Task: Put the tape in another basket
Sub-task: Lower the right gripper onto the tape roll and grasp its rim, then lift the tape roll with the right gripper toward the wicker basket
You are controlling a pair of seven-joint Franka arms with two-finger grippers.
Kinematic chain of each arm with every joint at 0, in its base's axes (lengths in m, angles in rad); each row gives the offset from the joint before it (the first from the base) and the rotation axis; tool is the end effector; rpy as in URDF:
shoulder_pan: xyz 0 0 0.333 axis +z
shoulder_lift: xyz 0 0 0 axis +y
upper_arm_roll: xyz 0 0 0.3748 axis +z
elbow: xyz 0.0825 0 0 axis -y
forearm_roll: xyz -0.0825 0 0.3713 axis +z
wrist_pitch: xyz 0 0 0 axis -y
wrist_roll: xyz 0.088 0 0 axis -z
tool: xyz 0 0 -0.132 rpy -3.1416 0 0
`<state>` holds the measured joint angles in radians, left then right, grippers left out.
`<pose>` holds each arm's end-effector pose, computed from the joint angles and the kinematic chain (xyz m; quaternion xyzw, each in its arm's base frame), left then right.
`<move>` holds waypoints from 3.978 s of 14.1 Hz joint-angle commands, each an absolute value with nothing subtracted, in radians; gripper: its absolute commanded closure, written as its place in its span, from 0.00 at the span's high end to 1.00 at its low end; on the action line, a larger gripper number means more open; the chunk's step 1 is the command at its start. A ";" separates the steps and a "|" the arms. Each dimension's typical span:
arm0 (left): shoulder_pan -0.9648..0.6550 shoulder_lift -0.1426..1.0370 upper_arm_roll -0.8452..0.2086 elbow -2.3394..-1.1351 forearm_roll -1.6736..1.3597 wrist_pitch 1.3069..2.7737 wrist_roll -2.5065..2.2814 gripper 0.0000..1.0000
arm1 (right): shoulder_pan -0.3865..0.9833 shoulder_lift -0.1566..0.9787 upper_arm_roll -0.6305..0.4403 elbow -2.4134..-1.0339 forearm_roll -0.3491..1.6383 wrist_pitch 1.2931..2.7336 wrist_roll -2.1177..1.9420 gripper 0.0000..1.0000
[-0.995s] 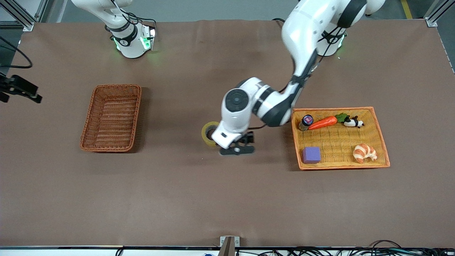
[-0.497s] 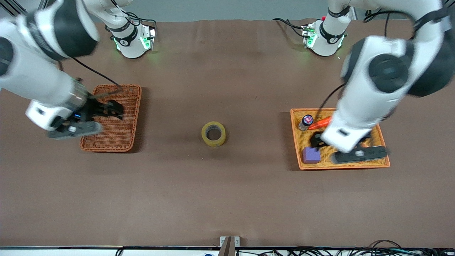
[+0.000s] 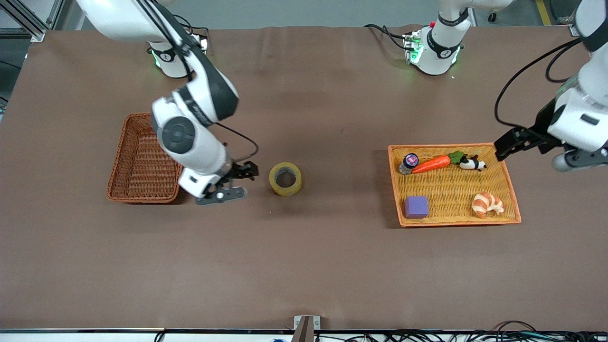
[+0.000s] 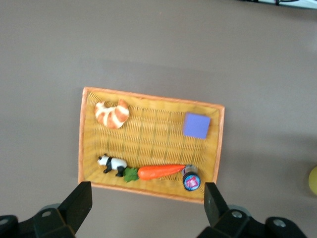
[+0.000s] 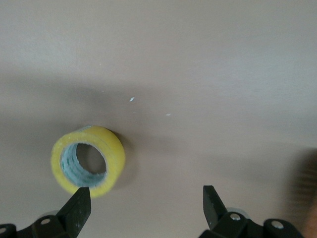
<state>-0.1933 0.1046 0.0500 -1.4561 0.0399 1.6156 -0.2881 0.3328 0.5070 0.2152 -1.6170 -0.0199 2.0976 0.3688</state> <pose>0.5811 -0.0806 0.6566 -0.9968 -0.0717 -0.0317 0.0161 0.6073 0.3432 0.3680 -0.9957 -0.0817 0.0259 0.0357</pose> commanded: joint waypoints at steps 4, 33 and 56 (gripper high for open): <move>-0.178 0.051 0.046 -1.500 0.032 1.588 -0.268 1.00 | 0.423 0.667 0.218 -1.608 -0.138 2.264 0.505 1.00; -0.029 0.000 -0.055 -1.532 0.014 1.523 -0.109 1.00 | 0.469 0.724 0.239 -1.632 -0.252 2.261 0.692 0.00; -0.032 0.009 -0.061 -1.529 0.014 1.532 -0.112 1.00 | 0.293 0.115 -0.417 -2.273 0.018 2.302 -0.481 0.02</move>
<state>-0.0356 0.0224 -0.0552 -1.5191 0.0314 1.5289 -0.1049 0.2815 0.1955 -0.3886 -2.1129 -0.0015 2.1935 -0.4341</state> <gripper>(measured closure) 0.000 0.784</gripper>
